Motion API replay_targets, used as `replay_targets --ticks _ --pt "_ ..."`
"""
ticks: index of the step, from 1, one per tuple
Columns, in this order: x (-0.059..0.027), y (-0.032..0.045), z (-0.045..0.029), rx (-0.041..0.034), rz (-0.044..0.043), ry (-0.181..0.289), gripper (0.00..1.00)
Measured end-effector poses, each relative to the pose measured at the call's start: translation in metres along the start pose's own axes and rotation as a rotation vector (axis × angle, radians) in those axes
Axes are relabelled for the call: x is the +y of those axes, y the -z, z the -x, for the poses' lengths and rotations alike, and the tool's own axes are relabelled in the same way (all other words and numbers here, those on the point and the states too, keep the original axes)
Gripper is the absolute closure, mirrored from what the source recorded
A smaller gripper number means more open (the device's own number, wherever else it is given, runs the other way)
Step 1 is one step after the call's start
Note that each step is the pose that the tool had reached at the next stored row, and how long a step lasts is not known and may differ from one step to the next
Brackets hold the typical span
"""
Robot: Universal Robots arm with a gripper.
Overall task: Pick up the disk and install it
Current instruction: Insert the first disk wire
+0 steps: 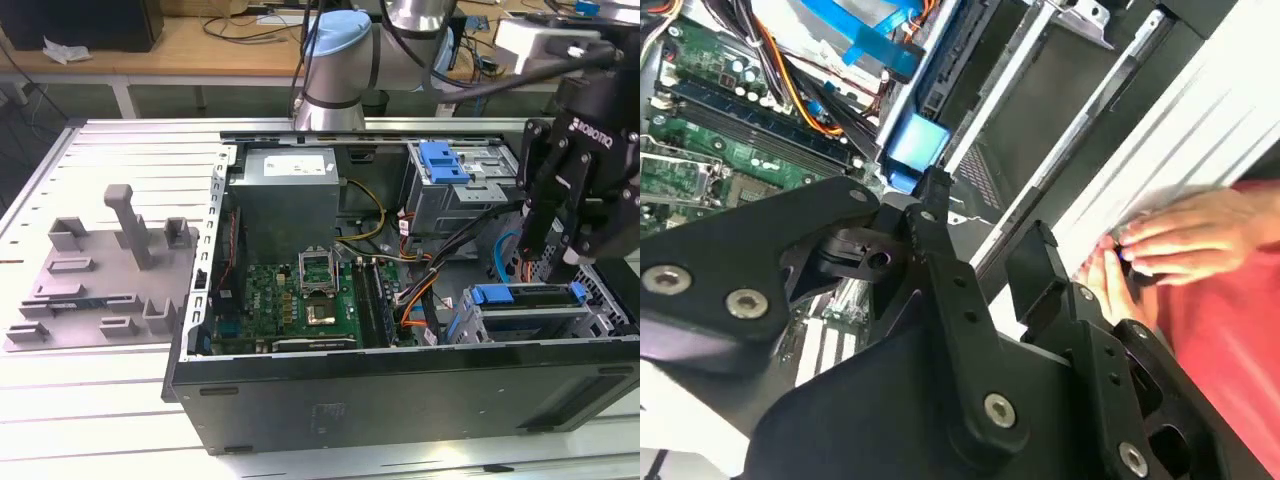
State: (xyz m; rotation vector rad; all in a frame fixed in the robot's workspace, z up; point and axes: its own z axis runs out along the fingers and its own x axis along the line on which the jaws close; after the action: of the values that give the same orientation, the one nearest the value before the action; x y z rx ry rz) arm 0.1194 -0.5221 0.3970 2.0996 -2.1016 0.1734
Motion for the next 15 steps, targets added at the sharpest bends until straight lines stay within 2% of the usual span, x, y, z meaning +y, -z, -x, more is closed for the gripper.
replay_targets --ticks 2,3,4,5,6,9,10,11,15 --pt "-0.0006 0.0017 0.0082 0.0287 0.0004 -0.001 0.49" --pt "-0.0011 0.0028 0.0136 0.0546 0.0015 -0.001 0.49" --pt "-0.0014 0.0034 0.0164 0.0706 0.0022 -0.002 0.49" --pt "-0.0018 0.0041 0.0203 0.0957 0.0032 -0.003 0.49" --pt "-0.0023 0.0050 0.0251 0.1354 0.0053 -0.004 0.49" --pt "-0.0029 0.0069 0.0338 0.1925 0.0095 -0.005 0.49" --pt "-0.0032 0.0077 0.0377 0.2043 0.0099 -0.005 0.49" --pt "-0.0036 0.0086 0.0422 0.2095 0.0101 -0.005 0.49" --pt "-0.0089 0.0117 0.0564 0.2187 0.0145 -0.004 0.49"
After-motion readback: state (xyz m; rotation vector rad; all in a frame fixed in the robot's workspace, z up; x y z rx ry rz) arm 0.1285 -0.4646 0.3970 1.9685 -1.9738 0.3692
